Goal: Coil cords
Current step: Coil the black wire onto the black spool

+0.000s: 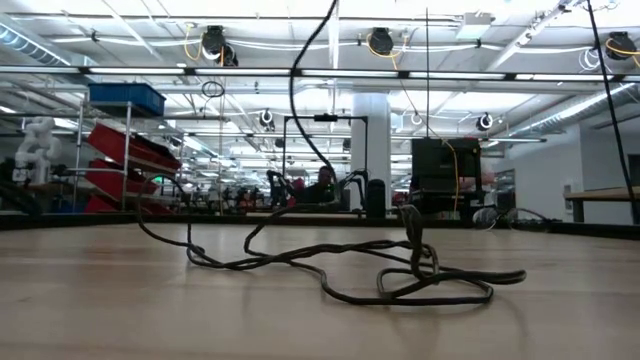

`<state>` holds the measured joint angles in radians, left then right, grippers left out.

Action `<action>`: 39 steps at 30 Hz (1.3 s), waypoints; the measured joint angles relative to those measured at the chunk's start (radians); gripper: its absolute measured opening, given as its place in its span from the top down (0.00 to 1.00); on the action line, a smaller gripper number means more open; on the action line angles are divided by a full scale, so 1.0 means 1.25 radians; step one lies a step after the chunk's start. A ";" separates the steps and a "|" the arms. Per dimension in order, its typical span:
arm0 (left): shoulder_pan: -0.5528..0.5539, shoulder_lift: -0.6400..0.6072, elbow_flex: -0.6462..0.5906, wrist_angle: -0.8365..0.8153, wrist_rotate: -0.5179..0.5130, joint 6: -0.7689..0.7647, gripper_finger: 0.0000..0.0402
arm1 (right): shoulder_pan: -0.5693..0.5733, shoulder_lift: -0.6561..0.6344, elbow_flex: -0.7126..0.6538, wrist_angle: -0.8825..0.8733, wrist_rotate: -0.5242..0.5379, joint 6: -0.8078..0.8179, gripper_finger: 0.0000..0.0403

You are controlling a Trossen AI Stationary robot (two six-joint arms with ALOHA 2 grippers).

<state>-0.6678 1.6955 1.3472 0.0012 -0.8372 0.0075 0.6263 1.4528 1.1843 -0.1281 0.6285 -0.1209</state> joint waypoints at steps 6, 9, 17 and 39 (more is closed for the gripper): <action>-0.007 0.000 0.000 0.014 -0.006 -0.001 0.61 | -0.011 0.000 0.000 0.004 -0.016 -0.005 1.00; -0.008 0.000 0.000 0.014 -0.012 -0.009 0.68 | -0.022 0.000 0.000 0.005 -0.053 -0.012 1.00; -0.008 0.000 0.000 0.012 -0.061 -0.041 0.91 | -0.042 -0.001 0.000 0.005 -0.062 -0.017 1.00; -0.051 -0.030 0.000 0.024 -0.160 -0.016 1.00 | 0.078 -0.069 -0.009 -0.219 0.127 0.271 0.78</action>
<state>-0.7309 1.6585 1.3468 0.0311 -1.0371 -0.0124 0.7237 1.3671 1.1733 -0.4017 0.7871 0.2176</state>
